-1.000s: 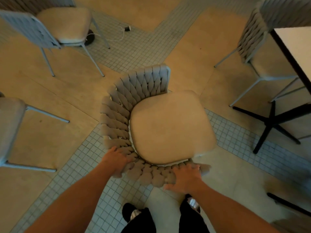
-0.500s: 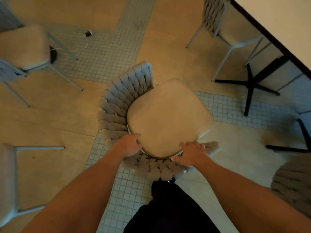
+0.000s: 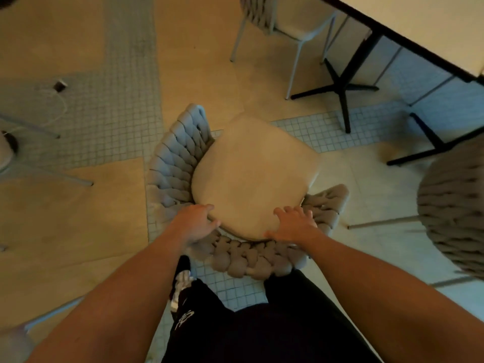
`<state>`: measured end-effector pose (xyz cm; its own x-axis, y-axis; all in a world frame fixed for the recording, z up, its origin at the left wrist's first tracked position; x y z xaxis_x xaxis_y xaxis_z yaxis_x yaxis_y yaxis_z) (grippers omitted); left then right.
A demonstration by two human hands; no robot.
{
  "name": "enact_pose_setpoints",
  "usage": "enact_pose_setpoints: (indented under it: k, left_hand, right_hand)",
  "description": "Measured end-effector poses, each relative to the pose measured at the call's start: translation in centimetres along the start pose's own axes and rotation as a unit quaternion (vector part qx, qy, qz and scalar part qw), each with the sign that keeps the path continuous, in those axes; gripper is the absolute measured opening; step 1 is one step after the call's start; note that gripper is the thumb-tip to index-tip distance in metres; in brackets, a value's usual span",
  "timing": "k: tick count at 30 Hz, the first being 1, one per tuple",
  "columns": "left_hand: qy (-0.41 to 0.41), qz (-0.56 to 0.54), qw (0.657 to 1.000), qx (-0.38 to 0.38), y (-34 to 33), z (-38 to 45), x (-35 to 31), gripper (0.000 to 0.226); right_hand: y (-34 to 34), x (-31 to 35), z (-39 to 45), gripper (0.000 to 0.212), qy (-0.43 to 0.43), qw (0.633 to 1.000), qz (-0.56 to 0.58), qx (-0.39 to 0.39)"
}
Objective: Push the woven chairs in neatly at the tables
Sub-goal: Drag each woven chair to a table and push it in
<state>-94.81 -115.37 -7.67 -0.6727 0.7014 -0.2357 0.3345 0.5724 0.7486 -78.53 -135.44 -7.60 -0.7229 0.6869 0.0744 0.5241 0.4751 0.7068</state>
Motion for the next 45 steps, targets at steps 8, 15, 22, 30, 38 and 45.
enact_pose_setpoints:
  k: [8, 15, 22, 30, 38, 45]
  left_hand:
    - [-0.13, 0.116, 0.984, 0.042, 1.8, 0.1, 1.9, 0.075]
    - [-0.211, 0.185, 0.958, 0.055, 2.0, 0.5, 2.6, 0.082]
    - [-0.262, 0.303, 0.908, 0.122, -1.7, 1.0, 5.6, 0.11]
    - [-0.305, 0.379, 0.871, 0.071, -2.7, 1.4, 5.8, 0.044]
    - [-0.338, 0.354, 0.872, 0.008, -0.6, 2.4, 4.1, 0.026]
    - [-0.347, 0.334, 0.876, 0.005, 1.9, 6.6, 0.5, 0.026]
  right_hand:
    - [-3.2, 6.6, -3.0, 0.09, -0.1, 0.99, 0.094, -0.042]
    - [-6.3, 10.0, -5.1, 0.092, -0.157, 0.973, 0.16, -0.052]
    - [-9.6, 12.4, -5.3, 0.094, -0.127, 0.985, 0.113, -0.025]
    - [-10.9, 12.9, -3.8, 0.081, -0.104, 0.994, 0.031, -0.009]
    - [-8.7, 12.4, -2.7, 0.079, -0.095, 0.995, -0.013, -0.012]
    - [-5.3, 8.7, 0.0, 0.078, -0.097, 0.995, 0.0, -0.01]
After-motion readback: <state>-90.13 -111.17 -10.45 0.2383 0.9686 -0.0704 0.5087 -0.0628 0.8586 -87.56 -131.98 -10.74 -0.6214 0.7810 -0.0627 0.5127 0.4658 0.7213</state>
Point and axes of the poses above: each hand's wrist, its own z-axis towards the middle knuckle, its own y-axis out of the back of the hand, x = y × z, the point moved 10 cm from there along z, towards the middle knuckle, and after that the axes turned 6 degrees about -x, right-handed, at the moved point
